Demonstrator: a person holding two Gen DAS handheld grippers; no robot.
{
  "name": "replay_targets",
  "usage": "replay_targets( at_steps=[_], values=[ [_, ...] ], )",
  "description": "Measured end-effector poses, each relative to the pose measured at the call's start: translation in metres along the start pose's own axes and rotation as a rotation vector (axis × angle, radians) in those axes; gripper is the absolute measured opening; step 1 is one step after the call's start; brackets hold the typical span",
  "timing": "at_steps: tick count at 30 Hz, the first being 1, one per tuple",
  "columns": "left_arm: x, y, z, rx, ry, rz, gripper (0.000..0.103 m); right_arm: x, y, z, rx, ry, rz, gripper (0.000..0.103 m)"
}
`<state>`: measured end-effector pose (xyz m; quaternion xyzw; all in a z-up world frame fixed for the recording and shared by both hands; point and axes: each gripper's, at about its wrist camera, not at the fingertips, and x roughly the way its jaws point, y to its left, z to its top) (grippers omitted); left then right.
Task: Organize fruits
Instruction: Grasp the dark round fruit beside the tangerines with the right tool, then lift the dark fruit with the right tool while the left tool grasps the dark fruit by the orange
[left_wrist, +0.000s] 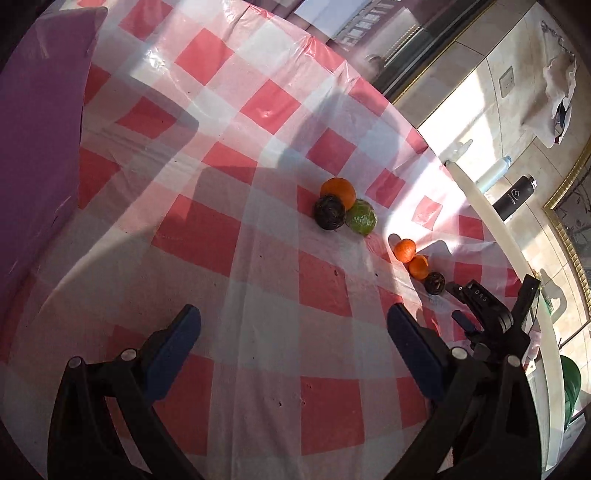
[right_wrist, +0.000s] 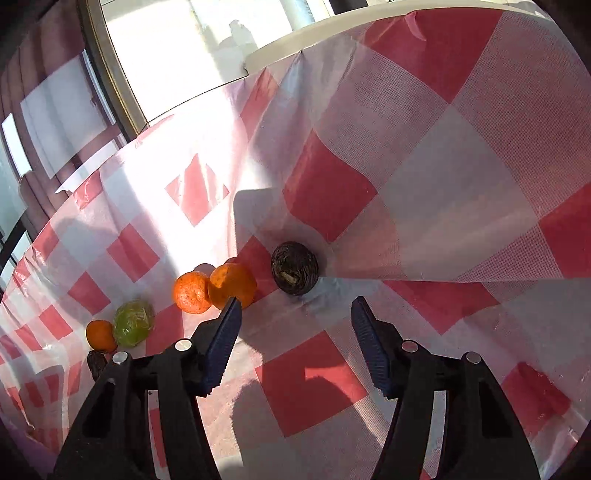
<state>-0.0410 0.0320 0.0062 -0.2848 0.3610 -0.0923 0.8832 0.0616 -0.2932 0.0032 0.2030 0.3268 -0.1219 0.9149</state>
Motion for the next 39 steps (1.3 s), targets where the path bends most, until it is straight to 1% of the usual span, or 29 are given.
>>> replay_targets(
  at_steps=[1,2,3,5,7,10,14,15,16,17,19,21,22,25,27,29,31,32,34,35,37,39],
  values=[
    [-0.001,-0.003,-0.001,0.011,-0.008,0.003,0.101,0.007,0.003,0.004,-0.015,0.012,-0.013,0.061],
    [-0.002,-0.005,-0.001,0.023,-0.015,0.005,0.101,0.015,0.007,0.009,-0.036,0.023,-0.034,0.058],
    [-0.003,-0.007,-0.001,0.037,-0.016,0.004,0.101,0.021,0.011,0.012,-0.055,0.033,-0.074,0.054],
    [-0.004,-0.010,-0.002,0.056,-0.019,0.007,0.101,0.037,0.013,0.018,-0.059,0.081,-0.148,0.051],
    [-0.004,-0.012,-0.003,0.072,-0.026,0.011,0.101,0.049,0.016,0.023,-0.065,0.109,-0.174,0.051],
    [-0.004,-0.016,-0.004,0.096,-0.024,0.012,0.101,0.062,0.034,0.024,-0.155,0.144,-0.233,0.052],
    [-0.005,-0.015,-0.004,0.090,-0.028,0.011,0.101,0.068,0.038,0.024,-0.177,0.168,-0.241,0.054],
    [-0.005,-0.015,-0.004,0.089,-0.028,0.012,0.101,0.067,0.038,0.023,-0.176,0.170,-0.227,0.048],
    [-0.005,-0.015,-0.004,0.088,-0.029,0.013,0.101,0.064,0.035,0.023,-0.165,0.161,-0.213,0.038],
    [-0.006,-0.014,-0.005,0.086,-0.031,0.013,0.101,0.058,0.030,0.021,-0.136,0.158,-0.177,0.034],
    [-0.006,-0.015,-0.005,0.086,-0.033,0.014,0.101,0.041,0.018,0.010,-0.069,0.149,-0.099,0.034],
    [-0.006,-0.015,-0.004,0.088,-0.030,0.013,0.101,0.017,0.008,-0.006,-0.016,0.141,0.024,0.034],
    [-0.005,-0.015,-0.004,0.088,-0.029,0.011,0.101,0.004,0.005,-0.015,0.000,0.134,0.071,0.034],
    [-0.005,-0.014,-0.004,0.085,-0.027,0.005,0.101,-0.035,0.002,-0.047,0.019,0.112,0.188,0.034],
    [-0.004,-0.014,-0.003,0.085,-0.016,-0.002,0.101,-0.053,0.004,-0.063,0.032,0.103,0.243,0.034],
    [0.000,-0.013,-0.002,0.084,0.014,-0.014,0.101,-0.067,0.011,-0.071,0.022,0.070,0.273,0.034],
    [0.004,-0.012,-0.001,0.080,0.054,-0.034,0.101,-0.085,0.020,-0.075,-0.043,-0.010,0.274,0.034],
    [0.005,-0.011,0.000,0.072,0.059,-0.027,0.101,-0.084,0.026,-0.074,-0.060,-0.024,0.292,0.034],
    [0.007,-0.012,0.003,0.065,0.042,0.011,0.101,-0.084,0.020,-0.075,-0.024,-0.006,0.293,0.034],
    [0.012,-0.014,0.006,0.072,0.050,0.012,0.101,-0.082,0.019,-0.072,-0.002,-0.010,0.293,0.034],
    [0.028,-0.021,0.017,0.091,0.061,0.047,0.101,-0.080,0.017,-0.067,0.003,-0.022,0.300,0.034],
    [0.043,-0.030,0.029,0.112,0.049,0.087,0.101,-0.083,0.016,-0.069,0.000,-0.036,0.306,0.034]
  ],
)
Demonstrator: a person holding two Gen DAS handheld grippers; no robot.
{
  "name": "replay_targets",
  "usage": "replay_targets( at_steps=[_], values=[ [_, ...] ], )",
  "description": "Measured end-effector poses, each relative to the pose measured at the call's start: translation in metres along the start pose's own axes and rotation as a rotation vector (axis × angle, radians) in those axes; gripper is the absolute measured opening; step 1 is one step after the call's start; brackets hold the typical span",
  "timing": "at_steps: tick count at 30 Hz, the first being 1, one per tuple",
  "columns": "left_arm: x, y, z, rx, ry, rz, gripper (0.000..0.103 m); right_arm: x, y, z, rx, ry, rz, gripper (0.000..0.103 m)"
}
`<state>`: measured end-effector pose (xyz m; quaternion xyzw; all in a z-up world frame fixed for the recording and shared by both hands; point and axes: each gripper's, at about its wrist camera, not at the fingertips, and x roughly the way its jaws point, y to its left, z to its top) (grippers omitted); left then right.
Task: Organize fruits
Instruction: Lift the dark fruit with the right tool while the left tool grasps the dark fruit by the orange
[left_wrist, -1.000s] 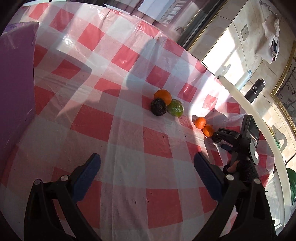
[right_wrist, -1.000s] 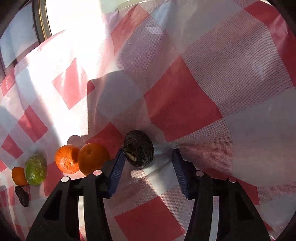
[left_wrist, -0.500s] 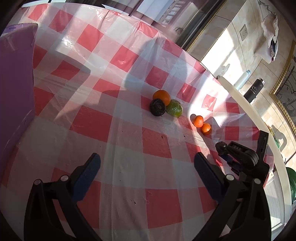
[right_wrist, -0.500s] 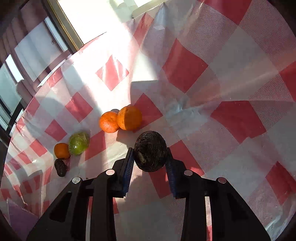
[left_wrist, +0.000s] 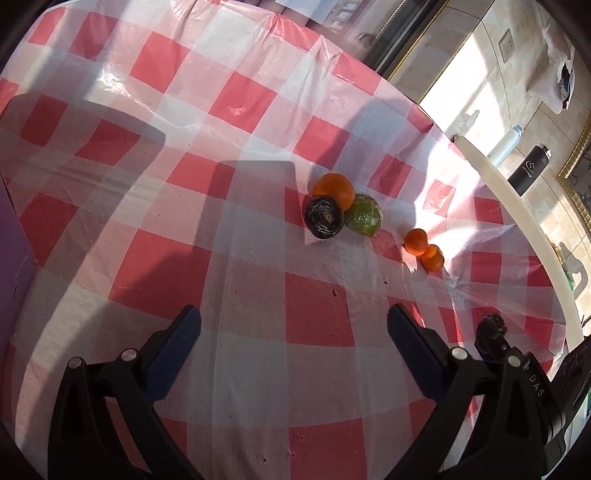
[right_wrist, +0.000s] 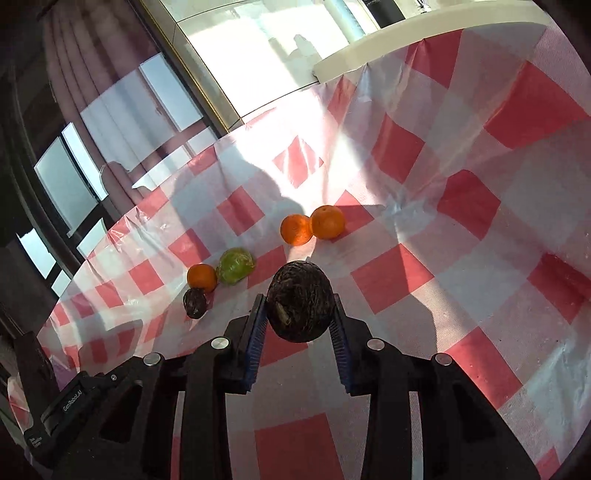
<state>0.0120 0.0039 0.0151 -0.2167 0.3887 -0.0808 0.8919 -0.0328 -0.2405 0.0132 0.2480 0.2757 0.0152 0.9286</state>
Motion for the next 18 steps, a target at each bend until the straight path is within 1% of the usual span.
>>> replay_targets(
  at_steps=[3,6,8,9,11,12,13,14,15,16,18],
  values=[
    [0.030,-0.020,0.020,0.051,0.020,0.048,0.101,0.001,-0.002,-0.001,0.005,0.001,0.006,0.035],
    [0.060,-0.036,0.041,0.093,0.029,0.120,0.101,0.002,-0.001,-0.002,0.000,0.002,0.013,0.035],
    [0.078,-0.041,0.053,0.098,0.050,0.140,0.100,0.002,-0.002,-0.002,0.004,0.004,0.014,0.035],
    [0.086,-0.043,0.057,0.104,0.063,0.149,0.097,0.002,-0.002,-0.002,0.004,0.005,0.014,0.035],
    [0.097,-0.048,0.064,0.134,0.069,0.173,0.089,0.003,-0.002,-0.002,0.001,0.006,0.018,0.035],
    [0.099,-0.050,0.065,0.148,0.067,0.181,0.082,0.003,-0.002,-0.002,0.000,0.008,0.020,0.035],
    [0.100,-0.051,0.065,0.162,0.063,0.188,0.066,0.003,-0.002,-0.002,0.001,0.008,0.020,0.035],
    [0.098,-0.052,0.063,0.176,0.061,0.192,0.055,0.003,-0.002,-0.002,0.002,0.007,0.021,0.035],
    [0.096,-0.052,0.059,0.193,0.066,0.178,0.038,0.002,-0.002,-0.002,0.001,0.005,0.023,0.035],
    [0.090,-0.052,0.054,0.207,0.065,0.165,0.038,0.002,-0.002,-0.002,0.000,0.004,0.026,0.035],
    [0.066,-0.046,0.039,0.199,0.034,0.106,0.038,0.002,-0.002,-0.003,0.001,0.000,0.030,0.035]
  ],
)
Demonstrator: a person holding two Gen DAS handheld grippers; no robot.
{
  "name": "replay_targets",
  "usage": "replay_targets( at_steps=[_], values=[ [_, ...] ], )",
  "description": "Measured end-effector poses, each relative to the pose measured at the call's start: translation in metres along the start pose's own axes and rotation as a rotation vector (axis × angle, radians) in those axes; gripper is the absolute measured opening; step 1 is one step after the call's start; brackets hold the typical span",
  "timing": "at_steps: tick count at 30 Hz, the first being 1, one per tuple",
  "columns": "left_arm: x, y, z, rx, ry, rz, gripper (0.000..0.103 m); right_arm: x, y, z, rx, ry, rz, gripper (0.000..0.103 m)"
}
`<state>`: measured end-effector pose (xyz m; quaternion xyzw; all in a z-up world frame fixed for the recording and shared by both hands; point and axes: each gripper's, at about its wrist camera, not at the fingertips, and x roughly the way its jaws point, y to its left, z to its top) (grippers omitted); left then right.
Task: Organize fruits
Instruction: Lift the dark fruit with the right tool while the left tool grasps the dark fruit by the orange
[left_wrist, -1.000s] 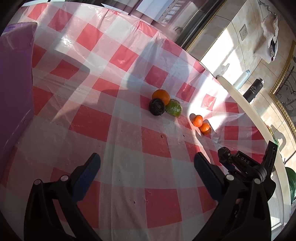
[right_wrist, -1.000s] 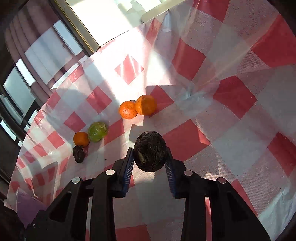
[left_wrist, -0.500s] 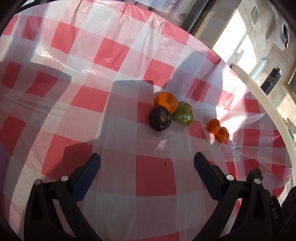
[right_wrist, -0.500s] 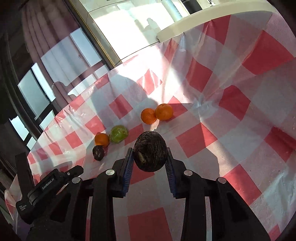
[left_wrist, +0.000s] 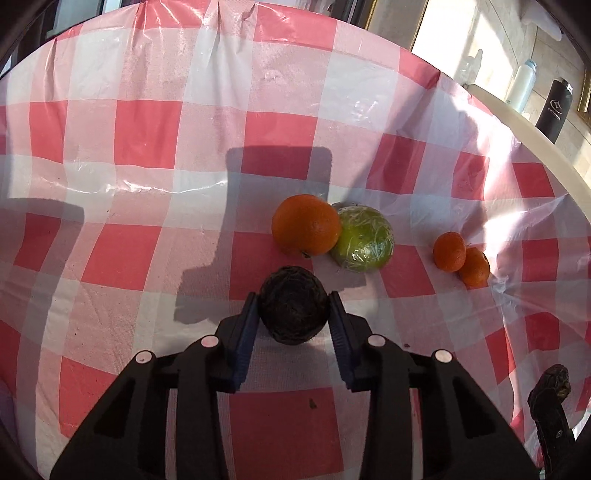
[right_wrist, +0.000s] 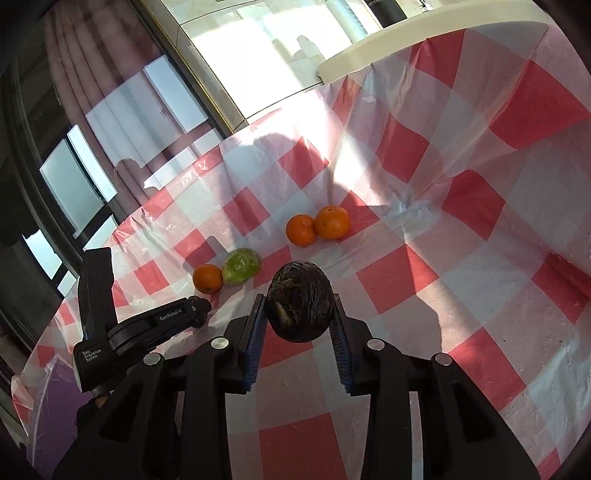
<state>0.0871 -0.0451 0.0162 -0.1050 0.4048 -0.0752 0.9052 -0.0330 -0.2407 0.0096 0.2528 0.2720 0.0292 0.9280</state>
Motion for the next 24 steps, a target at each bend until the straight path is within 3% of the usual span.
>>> replay_targets(
  at_steps=[5,11,14,24],
  values=[
    [-0.092,0.023,-0.065,0.020,-0.129,-0.094,0.038,0.000,0.001,-0.001,-0.008,-0.002,0.012,0.035],
    [-0.158,0.072,-0.129,-0.099,-0.162,-0.186,0.038,0.000,0.001,-0.001,-0.013,0.001,0.011,0.035],
    [-0.163,0.082,-0.136,-0.133,-0.160,-0.208,0.038,0.000,0.001,0.000,-0.014,0.008,0.006,0.035],
    [-0.155,0.070,-0.132,-0.101,-0.151,-0.226,0.038,0.002,0.002,-0.001,-0.011,0.022,-0.019,0.035]
  ],
)
